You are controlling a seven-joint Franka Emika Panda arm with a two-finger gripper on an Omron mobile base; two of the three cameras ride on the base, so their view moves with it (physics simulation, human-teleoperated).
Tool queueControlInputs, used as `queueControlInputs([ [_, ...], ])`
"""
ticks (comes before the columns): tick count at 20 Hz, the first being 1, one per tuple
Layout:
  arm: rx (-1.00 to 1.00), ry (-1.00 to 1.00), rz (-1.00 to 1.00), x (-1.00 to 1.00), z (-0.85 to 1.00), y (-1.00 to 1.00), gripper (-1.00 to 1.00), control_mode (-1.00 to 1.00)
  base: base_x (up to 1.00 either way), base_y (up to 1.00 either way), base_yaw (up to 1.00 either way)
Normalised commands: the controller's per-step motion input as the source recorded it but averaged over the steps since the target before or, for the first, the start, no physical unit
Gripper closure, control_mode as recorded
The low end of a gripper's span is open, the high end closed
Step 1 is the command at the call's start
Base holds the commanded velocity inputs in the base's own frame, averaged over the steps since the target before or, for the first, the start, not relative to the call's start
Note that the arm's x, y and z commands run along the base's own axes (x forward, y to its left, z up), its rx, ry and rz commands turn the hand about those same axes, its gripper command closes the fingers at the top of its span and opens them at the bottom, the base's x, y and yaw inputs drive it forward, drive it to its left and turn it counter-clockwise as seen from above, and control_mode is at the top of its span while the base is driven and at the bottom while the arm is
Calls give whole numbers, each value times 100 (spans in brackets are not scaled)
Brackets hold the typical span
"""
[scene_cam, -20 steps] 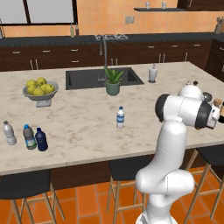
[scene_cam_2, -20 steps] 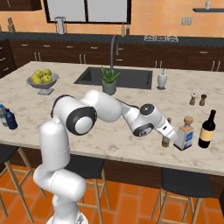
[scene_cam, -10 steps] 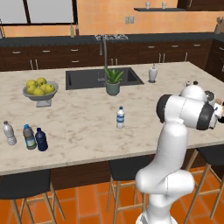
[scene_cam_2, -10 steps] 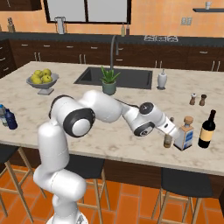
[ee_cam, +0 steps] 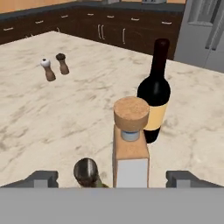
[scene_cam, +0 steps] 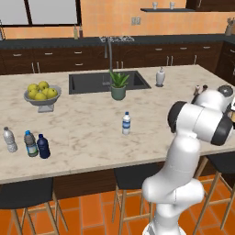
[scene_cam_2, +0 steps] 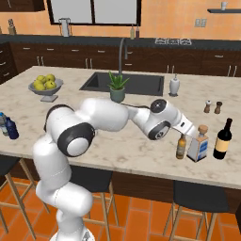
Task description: Move the plastic bottles in the middle to the plastics group, and the glass bottles in the middle to the glass group.
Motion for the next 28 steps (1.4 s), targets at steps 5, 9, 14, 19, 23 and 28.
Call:
queueControlInputs([
  [5,3,3,0,0,86,5,-100,-100,0,0,0],
  [9,13,2,6,0,46,34,-100,-100,0,0,0],
  [14,7,19,24,-1,29,93,-100,-100,0,0,0],
  [19,0,23,45,-4,-4,100,-100,-100,0,0,0],
  [23,0,20,57,-1,-31,100,-100,-100,0,0,0],
  [28,0,16,57,0,-54,100,-100,-100,0,0,0],
])
